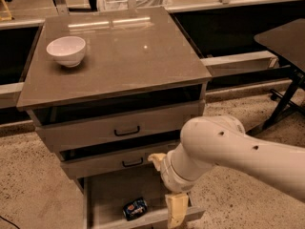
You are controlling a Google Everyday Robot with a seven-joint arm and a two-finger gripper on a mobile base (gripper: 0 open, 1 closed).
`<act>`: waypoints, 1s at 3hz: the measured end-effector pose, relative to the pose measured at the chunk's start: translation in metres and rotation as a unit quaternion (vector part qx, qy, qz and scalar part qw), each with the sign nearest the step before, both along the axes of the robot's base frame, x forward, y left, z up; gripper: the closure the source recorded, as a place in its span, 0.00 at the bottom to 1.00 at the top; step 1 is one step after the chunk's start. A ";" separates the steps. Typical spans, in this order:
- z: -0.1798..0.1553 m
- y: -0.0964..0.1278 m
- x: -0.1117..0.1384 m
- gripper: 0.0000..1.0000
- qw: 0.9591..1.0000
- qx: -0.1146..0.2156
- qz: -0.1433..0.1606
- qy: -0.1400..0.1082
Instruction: Pick pepsi can from bottom drawer and place on counter
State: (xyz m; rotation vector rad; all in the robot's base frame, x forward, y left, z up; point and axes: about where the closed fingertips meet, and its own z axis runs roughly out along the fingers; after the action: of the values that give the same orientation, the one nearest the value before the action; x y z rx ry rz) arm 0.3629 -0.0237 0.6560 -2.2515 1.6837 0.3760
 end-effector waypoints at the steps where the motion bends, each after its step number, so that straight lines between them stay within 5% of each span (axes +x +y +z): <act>1: -0.022 0.010 0.009 0.00 1.000 0.007 0.013 0.021; 2: -0.133 0.018 -0.014 0.00 0.998 -0.006 0.018 0.065; 3: -0.202 0.026 -0.014 0.00 0.998 0.000 0.012 0.054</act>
Offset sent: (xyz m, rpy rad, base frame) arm 0.0424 0.0614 -0.2387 0.1235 -0.1156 -0.1600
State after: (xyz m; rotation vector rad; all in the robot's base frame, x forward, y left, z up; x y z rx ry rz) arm 0.3486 0.0026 0.4536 -2.2898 1.7098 0.5121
